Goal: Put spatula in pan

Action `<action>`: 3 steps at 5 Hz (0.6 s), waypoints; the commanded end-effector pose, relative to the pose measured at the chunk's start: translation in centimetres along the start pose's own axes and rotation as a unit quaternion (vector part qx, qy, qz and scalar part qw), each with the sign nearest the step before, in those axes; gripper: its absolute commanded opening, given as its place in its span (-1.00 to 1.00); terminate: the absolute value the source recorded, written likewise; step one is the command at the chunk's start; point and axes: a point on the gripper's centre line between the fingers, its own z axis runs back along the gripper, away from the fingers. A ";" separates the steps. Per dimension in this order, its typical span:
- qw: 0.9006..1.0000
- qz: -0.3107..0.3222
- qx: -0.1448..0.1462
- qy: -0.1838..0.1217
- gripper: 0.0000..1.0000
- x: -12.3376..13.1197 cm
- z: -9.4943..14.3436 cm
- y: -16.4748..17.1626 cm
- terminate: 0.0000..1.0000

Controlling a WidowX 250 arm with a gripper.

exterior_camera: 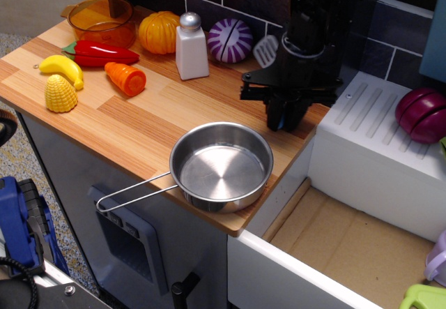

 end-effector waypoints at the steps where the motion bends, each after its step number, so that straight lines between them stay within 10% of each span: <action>1: 0.998 0.052 0.039 -0.020 -1.00 -1.6 6.5 0.3 -1.00; 3: 0.992 0.107 0.062 0.022 -1.00 -4.9 10.3 1.0 -1.00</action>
